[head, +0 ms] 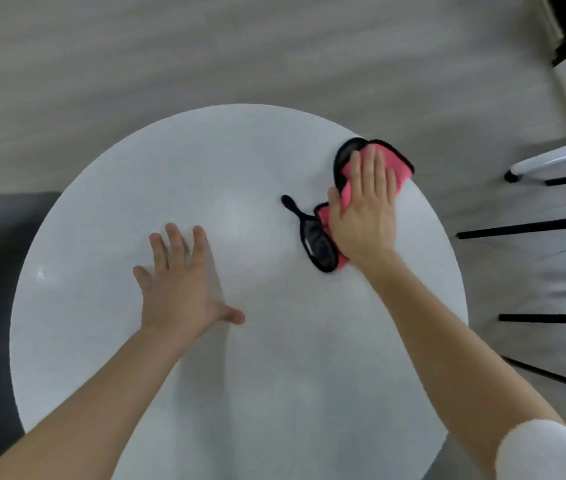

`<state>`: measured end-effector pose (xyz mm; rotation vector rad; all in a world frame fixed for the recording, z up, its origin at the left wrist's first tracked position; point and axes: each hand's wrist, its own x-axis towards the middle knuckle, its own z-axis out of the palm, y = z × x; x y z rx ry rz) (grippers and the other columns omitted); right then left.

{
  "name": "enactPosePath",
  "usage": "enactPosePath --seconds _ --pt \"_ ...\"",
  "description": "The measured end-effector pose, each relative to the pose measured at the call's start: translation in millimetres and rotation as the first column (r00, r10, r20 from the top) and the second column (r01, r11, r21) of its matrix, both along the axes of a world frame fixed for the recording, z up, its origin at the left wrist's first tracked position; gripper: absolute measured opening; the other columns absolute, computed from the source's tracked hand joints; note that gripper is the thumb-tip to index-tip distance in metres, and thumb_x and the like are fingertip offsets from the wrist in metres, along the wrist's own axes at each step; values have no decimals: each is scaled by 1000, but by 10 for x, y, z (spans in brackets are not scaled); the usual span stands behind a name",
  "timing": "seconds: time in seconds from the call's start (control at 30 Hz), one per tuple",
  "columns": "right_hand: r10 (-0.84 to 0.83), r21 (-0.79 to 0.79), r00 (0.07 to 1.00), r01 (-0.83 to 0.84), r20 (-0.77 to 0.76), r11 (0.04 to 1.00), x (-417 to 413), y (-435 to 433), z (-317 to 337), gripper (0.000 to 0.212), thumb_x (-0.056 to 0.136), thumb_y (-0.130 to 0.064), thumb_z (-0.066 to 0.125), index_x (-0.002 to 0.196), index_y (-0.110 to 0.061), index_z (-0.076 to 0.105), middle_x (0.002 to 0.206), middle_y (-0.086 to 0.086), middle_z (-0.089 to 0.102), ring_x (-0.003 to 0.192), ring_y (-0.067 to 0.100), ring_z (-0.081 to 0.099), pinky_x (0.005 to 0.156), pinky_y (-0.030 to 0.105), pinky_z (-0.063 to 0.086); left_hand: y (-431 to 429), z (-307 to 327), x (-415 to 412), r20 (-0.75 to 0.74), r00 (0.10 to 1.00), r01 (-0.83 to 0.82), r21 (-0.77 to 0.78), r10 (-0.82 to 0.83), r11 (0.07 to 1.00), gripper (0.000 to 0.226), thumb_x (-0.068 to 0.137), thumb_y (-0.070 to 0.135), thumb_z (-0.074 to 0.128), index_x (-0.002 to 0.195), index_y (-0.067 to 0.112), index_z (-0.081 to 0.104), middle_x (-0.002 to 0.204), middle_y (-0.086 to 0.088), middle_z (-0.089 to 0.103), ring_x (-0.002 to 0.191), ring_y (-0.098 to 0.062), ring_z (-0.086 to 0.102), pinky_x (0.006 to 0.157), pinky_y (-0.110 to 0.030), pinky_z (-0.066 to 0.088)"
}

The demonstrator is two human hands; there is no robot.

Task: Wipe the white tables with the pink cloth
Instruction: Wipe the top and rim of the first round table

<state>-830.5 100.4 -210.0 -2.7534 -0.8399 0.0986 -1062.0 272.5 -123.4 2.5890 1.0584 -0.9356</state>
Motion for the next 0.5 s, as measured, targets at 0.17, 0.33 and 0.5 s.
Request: enactPosePath --seconds 0.17,0.33,0.5 --pt "-373 -130 927 367 -27 921 -302 -261 47 82 113 -52 26 170 5 10 179 26 5 168 40 3 134 59 9 21 -16 -24 6 1000 -1 9 1 1000 177 43 95 83 167 25 -22 176 -17 -25 164 -44 -18 125 -73 25" --pt "-103 -73 995 102 -9 992 -543 1657 67 81 112 -49 25 168 8 14 176 33 9 166 47 5 132 61 3 19 -35 -41 33 999 -8 17 8 1000 178 42 92 86 167 25 -21 177 -16 -21 165 -43 -15 124 -74 26" --pt "314 -31 949 -314 7 949 -371 1920 -33 68 114 -44 24 173 -10 18 179 25 12 167 39 8 135 53 3 11 -48 -63 28 1000 -2 26 1 1000 177 43 94 84 166 28 -24 177 -15 -21 165 -42 -16 124 -73 26"
